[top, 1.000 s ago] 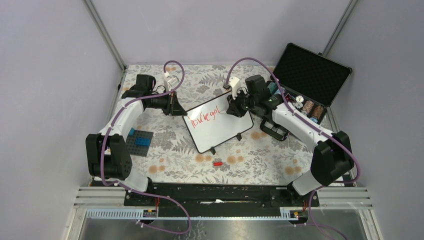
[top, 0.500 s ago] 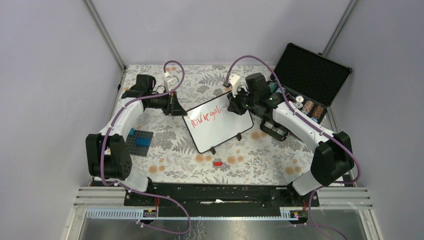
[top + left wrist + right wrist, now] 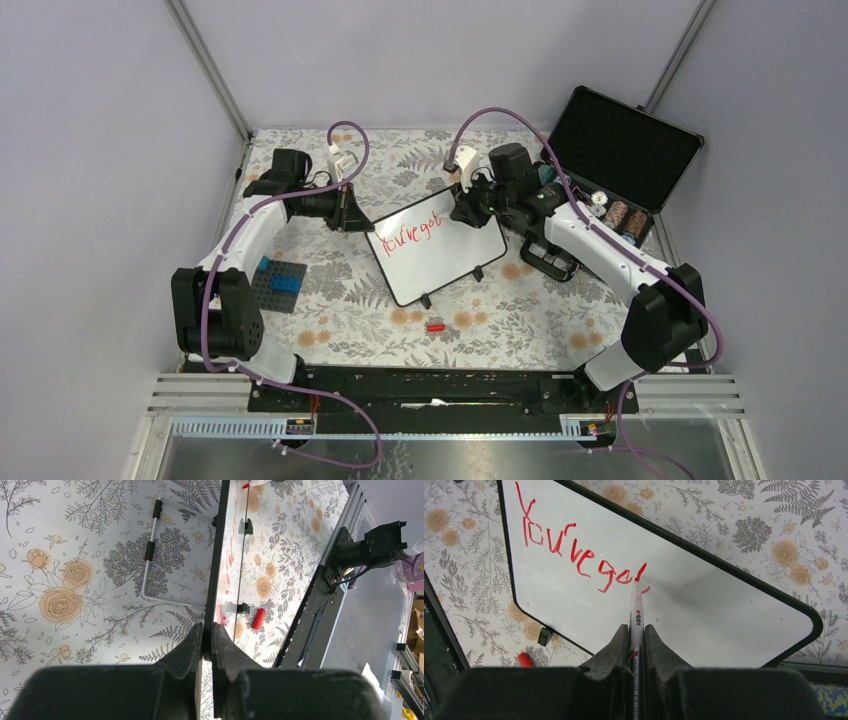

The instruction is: Write a sentence on the whiteboard

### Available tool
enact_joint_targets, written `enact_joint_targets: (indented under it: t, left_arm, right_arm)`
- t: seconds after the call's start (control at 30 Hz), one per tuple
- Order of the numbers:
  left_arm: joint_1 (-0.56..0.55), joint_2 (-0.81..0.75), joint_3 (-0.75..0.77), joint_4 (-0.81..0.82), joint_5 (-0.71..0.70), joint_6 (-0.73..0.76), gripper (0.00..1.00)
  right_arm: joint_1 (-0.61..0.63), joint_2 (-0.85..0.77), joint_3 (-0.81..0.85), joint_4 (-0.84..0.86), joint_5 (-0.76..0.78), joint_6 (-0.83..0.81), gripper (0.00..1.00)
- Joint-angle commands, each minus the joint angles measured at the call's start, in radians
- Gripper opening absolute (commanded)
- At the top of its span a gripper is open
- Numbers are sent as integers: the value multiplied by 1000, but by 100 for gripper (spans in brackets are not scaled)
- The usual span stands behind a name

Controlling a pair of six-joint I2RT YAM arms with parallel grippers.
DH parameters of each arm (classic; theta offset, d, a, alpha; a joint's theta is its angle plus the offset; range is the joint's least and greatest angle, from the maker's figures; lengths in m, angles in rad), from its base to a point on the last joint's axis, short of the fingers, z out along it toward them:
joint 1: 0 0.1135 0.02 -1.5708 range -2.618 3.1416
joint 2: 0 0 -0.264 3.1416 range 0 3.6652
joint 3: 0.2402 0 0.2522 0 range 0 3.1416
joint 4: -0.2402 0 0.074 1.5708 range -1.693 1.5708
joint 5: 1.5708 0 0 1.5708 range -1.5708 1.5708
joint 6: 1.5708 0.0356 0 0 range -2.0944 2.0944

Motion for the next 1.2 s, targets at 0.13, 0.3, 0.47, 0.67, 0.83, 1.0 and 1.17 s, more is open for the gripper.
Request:
enact_joint_targets:
  t: [0.13,0.3,0.47,0.67,0.83,1.0,1.17]
  left_arm:
    - [-5,-30,-7,30,-31,29,0]
    - [-5,-28,-8,29,-28,30,0]
    - [-5,-28,-3,30,-28,30,0]
    - [-6,-27,-3,30,-31,28,0]
    - [-4,-25,-3,30,-30,28,0]
    - [-5,-27,-4,30,-34,28,0]
    - [-6,-25,-2,30,-35,26,0]
  right_arm:
    - [35,8,66,11,-19,2,0]
    - [40,31,81,12,-4,3,0]
    - [39,53,83,12,10,-8,0]
    - [38,49,74,11,41,-18,0]
    - [15,38,71,12,48,-20,0]
    - [-9,21,57,11,50,-27,0]
    - [-25,8,41,11,51,-36,0]
